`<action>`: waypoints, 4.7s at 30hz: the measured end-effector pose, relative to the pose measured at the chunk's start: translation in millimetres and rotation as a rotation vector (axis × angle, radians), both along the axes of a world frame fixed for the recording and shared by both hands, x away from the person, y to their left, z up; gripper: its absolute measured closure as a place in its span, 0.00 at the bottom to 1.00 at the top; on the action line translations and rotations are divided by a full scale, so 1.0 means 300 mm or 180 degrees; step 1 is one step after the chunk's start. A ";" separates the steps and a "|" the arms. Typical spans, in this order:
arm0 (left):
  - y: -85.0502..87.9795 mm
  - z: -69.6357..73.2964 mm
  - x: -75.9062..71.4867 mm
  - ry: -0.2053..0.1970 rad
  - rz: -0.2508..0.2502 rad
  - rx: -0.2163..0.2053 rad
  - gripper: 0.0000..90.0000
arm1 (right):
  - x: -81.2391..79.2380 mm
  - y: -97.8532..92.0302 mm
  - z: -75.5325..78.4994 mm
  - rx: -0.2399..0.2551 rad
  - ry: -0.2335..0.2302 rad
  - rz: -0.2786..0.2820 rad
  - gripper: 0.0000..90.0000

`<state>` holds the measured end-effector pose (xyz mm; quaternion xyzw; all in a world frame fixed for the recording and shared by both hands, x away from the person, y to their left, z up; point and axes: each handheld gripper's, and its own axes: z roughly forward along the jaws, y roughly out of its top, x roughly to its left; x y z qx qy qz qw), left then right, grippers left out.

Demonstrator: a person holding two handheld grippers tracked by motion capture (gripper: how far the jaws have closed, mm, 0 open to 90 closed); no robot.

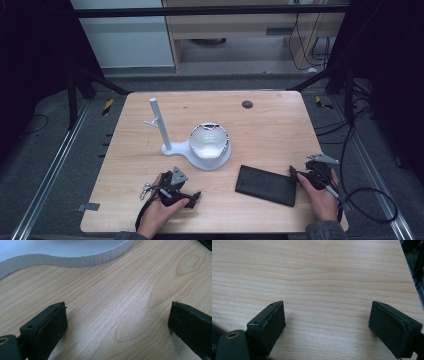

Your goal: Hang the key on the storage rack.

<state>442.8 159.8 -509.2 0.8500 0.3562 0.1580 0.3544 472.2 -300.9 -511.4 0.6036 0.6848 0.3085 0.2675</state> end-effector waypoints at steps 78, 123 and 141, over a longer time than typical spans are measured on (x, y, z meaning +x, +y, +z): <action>0.356 0.150 0.032 0.1115 0.0241 0.0955 0.67 | -0.049 0.032 0.057 -0.0041 -0.0277 0.0126 0.16; 0.370 0.200 0.034 0.0932 0.0027 0.0909 0.93 | -0.049 0.038 0.058 -0.0025 -0.0268 0.0193 0.15; 0.355 0.233 0.073 0.0878 -0.0089 0.0930 1.00 | -0.047 0.042 0.057 -0.0027 -0.0231 0.0228 0.15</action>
